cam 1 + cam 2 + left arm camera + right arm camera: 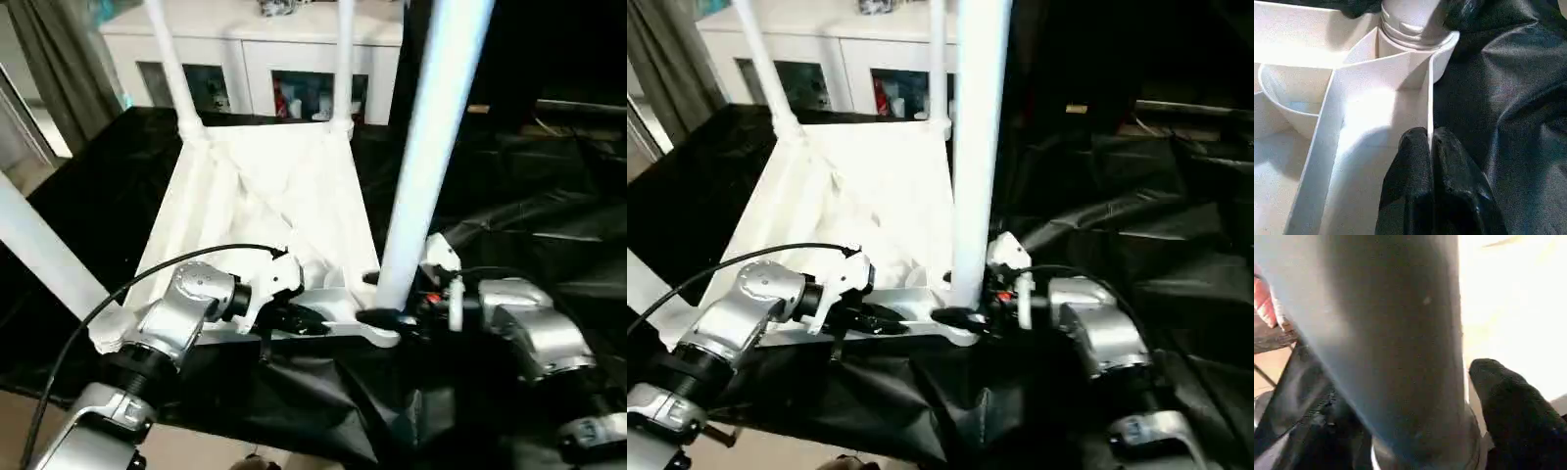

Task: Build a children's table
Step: Rotate leg to tighten

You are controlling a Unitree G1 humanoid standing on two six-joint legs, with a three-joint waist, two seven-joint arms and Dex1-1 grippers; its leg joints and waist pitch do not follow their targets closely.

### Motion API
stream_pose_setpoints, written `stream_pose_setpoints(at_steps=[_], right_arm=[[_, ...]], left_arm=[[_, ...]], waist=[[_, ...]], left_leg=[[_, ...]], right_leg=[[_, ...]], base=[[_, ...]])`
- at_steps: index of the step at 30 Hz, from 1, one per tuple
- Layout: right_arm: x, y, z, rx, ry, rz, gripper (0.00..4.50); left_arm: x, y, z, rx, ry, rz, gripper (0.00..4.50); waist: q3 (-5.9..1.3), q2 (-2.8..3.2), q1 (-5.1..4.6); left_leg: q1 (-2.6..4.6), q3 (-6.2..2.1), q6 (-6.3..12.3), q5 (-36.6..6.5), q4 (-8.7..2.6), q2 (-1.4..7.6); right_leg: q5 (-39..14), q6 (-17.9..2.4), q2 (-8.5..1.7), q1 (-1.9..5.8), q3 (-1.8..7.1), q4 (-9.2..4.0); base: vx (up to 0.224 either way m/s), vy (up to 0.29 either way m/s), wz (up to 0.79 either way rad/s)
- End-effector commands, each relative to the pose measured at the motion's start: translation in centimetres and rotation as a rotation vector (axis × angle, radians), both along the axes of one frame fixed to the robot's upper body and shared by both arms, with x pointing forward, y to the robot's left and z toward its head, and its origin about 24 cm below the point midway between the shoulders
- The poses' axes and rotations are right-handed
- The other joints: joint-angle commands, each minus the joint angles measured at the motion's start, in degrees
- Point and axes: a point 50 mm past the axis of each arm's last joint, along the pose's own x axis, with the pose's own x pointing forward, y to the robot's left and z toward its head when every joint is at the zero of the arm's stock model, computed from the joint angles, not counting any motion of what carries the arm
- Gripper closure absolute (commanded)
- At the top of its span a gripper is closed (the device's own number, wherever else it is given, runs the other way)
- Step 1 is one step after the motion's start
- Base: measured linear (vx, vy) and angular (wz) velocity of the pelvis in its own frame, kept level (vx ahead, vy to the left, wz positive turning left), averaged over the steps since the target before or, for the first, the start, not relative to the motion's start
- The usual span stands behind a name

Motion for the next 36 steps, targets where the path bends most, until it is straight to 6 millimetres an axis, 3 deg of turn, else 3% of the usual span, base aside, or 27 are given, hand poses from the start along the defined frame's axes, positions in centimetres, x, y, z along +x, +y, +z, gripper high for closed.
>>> stream_pose_setpoints(at_steps=[1, 4, 7, 11, 12, 14, 18, 20, 24, 25, 26, 27, 28, 29, 31, 33, 36], right_arm=[[0.1, 0.3, 0.8, 0.003, -0.019, 0.038, 1.44], [0.0, 0.5, 0.6, -0.006, -0.012, 0.051, 1.77], [-0.2, 0.6, 0.5, 0.007, -0.005, 0.037, 1.87], [-0.4, 0.8, 0.2, 0.018, 0.0, 0.004, 2.07], [-0.2, 0.9, -0.2, 0.02, -0.002, -0.059, 2.07], [0.5, 1.3, -1.2, 0.023, -0.018, -0.233, 2.18], [0.8, 2.1, -2.6, 0.005, -0.012, -0.411, 2.35], [0.8, 2.9, -3.5, -0.005, -0.006, -0.487, 2.41], [1.4, 5.0, -4.8, -0.026, -0.008, -0.673, 2.44], [1.5, 5.6, -4.8, -0.017, -0.019, -0.671, 2.44], [1.6, 6.1, -4.7, -0.007, -0.029, -0.66, 2.44], [1.7, 6.4, -4.3, 0.005, -0.054, -0.643, 2.44], [1.8, 6.6, -3.9, 0.042, -0.054, -0.617, 2.44], [1.9, 6.7, -3.5, 0.067, -0.051, -0.605, 1.93], [1.8, 6.4, -2.6, 0.118, -0.056, -0.53, 1.73], [1.3, 5.7, -1.9, 0.126, -0.062, -0.397, 1.42], [0.6, 4.1, -1.2, 0.086, -0.075, -0.248, 1.33]], left_arm=[[0.3, -0.9, 1.6, -0.05, -0.044, -0.061, 4.5], [0.3, -0.8, 1.4, -0.056, -0.044, -0.054, 4.5], [0.5, -0.9, 1.3, -0.058, -0.055, -0.034, 4.5], [0.8, -1.4, 1.4, -0.071, -0.075, 0.016, 4.5], [1.3, -1.7, 1.4, -0.068, -0.094, 0.071, 4.5], [2.4, -2.6, 1.5, -0.081, -0.143, 0.202, 4.5], [3.3, -4.0, 1.6, -0.097, -0.191, 0.329, 4.5], [3.5, -5.0, 1.5, -0.097, -0.208, 0.38, 4.5], [3.2, -7.6, 1.2, -0.124, -0.205, 0.435, 4.5], [3.0, -8.0, 1.2, -0.128, -0.203, 0.428, 4.5], [2.9, -8.3, 1.1, -0.13, -0.202, 0.419, 4.5], [2.7, -8.5, 1.0, -0.132, -0.199, 0.405, 4.5], [2.7, -8.5, 1.0, -0.133, -0.198, 0.385, 4.5], [2.6, -8.5, 1.0, -0.132, -0.199, 0.375, 4.5], [2.5, -8.0, 1.1, -0.13, -0.2, 0.334, 4.5], [2.3, -7.2, 1.3, -0.131, -0.193, 0.27, 4.5], [2.0, -5.8, 1.4, -0.119, -0.178, 0.186, 4.5]], waist=[[-4.0, -1.03, -0.18], [-4.13, -0.99, -0.05], [-4.17, -1.36, 0.01], [-3.94, -1.27, -0.04], [-3.91, -0.96, -0.06], [-3.68, -1.18, -0.57], [-3.52, -1.45, -1.45], [-3.55, -1.11, -1.74], [-3.46, -1.12, -2.72], [-3.37, -0.65, -3.33], [-3.45, -0.76, -3.66], [-3.49, -0.64, -3.78], [-3.62, 0.5, -3.94], [-3.68, -0.13, -4.32], [-3.85, -0.27, -4.26], [-3.99, -0.19, -4.18], [-4.35, -0.21, -3.65]], left_leg=[[1.87, -1.52, 0.98, -16.6, -4.56, 2.7], [1.74, -1.41, 1.65, -14.3, -4.26, 2.65], [1.44, -1.43, 2.35, -12.7, -4.08, 2.57], [1.6, -1.48, 1.75, -14.6, -4.18, 2.59], [1.59, -1.55, 1.49, -15.0, -4.22, 2.58], [1.81, -1.69, -0.17, -17.5, -4.34, 2.36], [1.78, -2.13, -1.35, -19.6, -4.69, 2.17], [1.58, -2.27, -1.03, -19.5, -4.76, 2.06], [1.75, -2.3, -1.09, -21.4, -4.79, 1.92], [1.64, -2.41, -1.38, -22.7, -4.87, 1.8], [1.54, -2.74, -1.19, -23.5, -4.96, 1.72], [1.49, -2.84, -1.06, -23.6, -5.06, 1.78], [1.52, -3.07, -0.82, -23.9, -5.25, 1.86], [1.38, -2.98, -0.42, -24.1, -5.34, 1.88], [1.59, -2.81, 0.44, -24.1, -5.2, 1.8], [1.09, -2.86, 1.74, -22.1, -5.17, 1.78], [1.31, -2.45, 3.71, -17.9, -4.59, 1.87]], right_leg=[[-17.8, -12.2, -2.44, 1.95, 1.91, -3.48], [-16.2, -12.5, -2.42, 1.96, 1.96, -3.3], [-15.0, -12.7, -2.37, 2.16, 1.89, -3.02], [-18.8, -12.0, -2.45, 1.97, 1.92, -3.43], [-19.4, -11.8, -2.44, 1.92, 1.92, -3.43], [-24.1, -10.3, -2.56, 1.68, 1.93, -4.12], [-28.6, -7.9, -2.63, 1.75, 1.64, -4.74], [-29.0, -7.2, -2.62, 1.89, 1.55, -4.91], [-30.0, -7.0, -2.44, 1.46, 1.42, -5.3], [-30.5, -7.0, -2.33, 1.42, 1.25, -5.49], [-31.3, -6.5, -2.4, 1.77, 0.96, -5.5], [-30.8, -6.4, -2.36, 1.88, 0.96, -5.5], [-28.7, -6.8, -2.3, 2.02, 0.97, -5.35], [-25.5, -7.6, -1.98, 2.08, 0.98, -5.4], [-22.5, -9.2, -1.96, 2.0, 1.28, -5.14], [-19.6, -10.4, -2.07, 2.62, 1.35, -4.72], [-13.3, -12.8, -2.1, 2.78, 1.47, -4.11]], base=[[0.0, 0.0, 0.0], [0.0, 0.0, 0.0], [0.0, 0.0, 0.0], [0.0, 0.0, 0.0], [0.0, 0.0, 0.0], [0.0, 0.0, 0.0], [0.0, 0.0, 0.0], [0.0, 0.0, 0.0], [0.0, 0.0, 0.0], [0.0, 0.0, 0.0], [0.0, 0.0, 0.0], [0.0, 0.0, 0.0], [0.0, 0.0, 0.0], [0.0, 0.0, 0.0], [0.0, 0.0, 0.0], [0.0, 0.0, 0.0], [0.0, 0.0, 0.0]])
